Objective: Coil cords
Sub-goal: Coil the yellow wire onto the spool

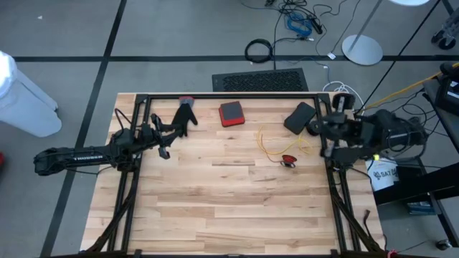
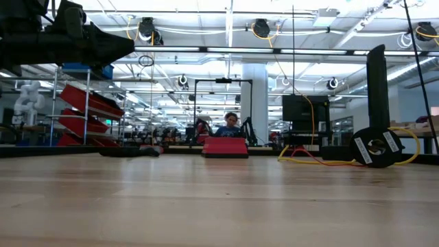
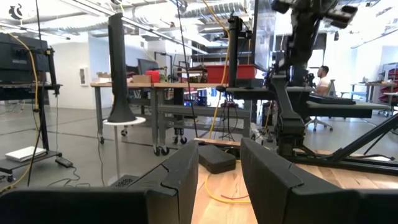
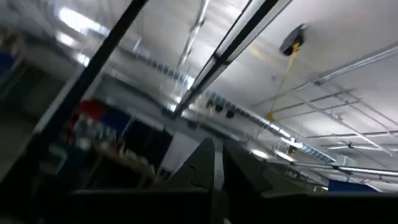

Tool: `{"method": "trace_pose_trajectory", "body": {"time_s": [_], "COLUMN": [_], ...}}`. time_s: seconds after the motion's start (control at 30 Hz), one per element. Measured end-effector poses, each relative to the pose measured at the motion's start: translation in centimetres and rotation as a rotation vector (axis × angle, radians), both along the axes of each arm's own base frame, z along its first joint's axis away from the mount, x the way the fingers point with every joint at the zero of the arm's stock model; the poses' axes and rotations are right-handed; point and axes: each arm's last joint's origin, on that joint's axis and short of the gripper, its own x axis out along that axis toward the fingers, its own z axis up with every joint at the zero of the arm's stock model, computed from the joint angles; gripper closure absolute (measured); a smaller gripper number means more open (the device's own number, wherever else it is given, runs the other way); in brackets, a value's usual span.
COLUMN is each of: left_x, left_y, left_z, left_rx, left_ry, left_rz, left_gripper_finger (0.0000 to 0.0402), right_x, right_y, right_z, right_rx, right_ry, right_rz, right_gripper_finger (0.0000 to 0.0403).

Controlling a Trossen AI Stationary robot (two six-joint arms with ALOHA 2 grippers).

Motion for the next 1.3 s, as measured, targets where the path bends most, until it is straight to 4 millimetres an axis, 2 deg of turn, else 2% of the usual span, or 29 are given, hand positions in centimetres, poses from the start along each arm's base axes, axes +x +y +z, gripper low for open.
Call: {"method": "trace_pose_trajectory", "body": {"time_s": [0.07,0.17,0.3,0.4,0.53,0.73,0.93,1.1,1.2,1.3], "left_x": [0.0,0.0,0.0,0.0,0.0,0.0,0.0,0.0,0.0,0.0], "left_y": [0.0,0.0,0.0,0.0,0.0,0.0,0.0,0.0,0.0,0.0], "left_z": [0.0,0.0,0.0,0.0,0.0,0.0,0.0,0.0,0.0,0.0], "left_rx": [0.000,0.000,0.000,0.000,0.000,0.000,0.000,0.000,0.000,0.000], "left_ry": [0.000,0.000,0.000,0.000,0.000,0.000,0.000,0.000,0.000,0.000], "left_rz": [0.000,0.000,0.000,0.000,0.000,0.000,0.000,0.000,0.000,0.000], "left_gripper_finger": [0.0275,0.0275,0.0275,0.0275,0.0275,0.0275,0.0275,0.0275,0.0275,0.0275], "right_x": [1.3,3.3,5.2,5.9,6.4,6.6,8.3,10.7,12.3,13.8], "right_y": [0.2,0.3,0.4,0.5,0.6,0.7,1.0,1.3,1.2,0.9], "right_z": [1.3,2.6,2.5,1.3,-1.4,-5.5,-11.1,-15.3,-16.4,-16.5], "right_rx": [-0.020,0.037,0.070,0.118,0.180,0.315,0.343,0.317,0.278,0.248], "right_ry": [0.096,0.266,0.581,0.802,1.055,1.299,1.309,1.116,0.941,0.758], "right_rz": [-0.039,-0.138,-0.228,-0.243,-0.284,-0.374,-0.384,-0.317,-0.283,-0.274], "right_gripper_finger": [0.0380,0.0380,0.0380,0.0380,0.0380,0.0380,0.0380,0.0380,0.0380,0.0380]}}
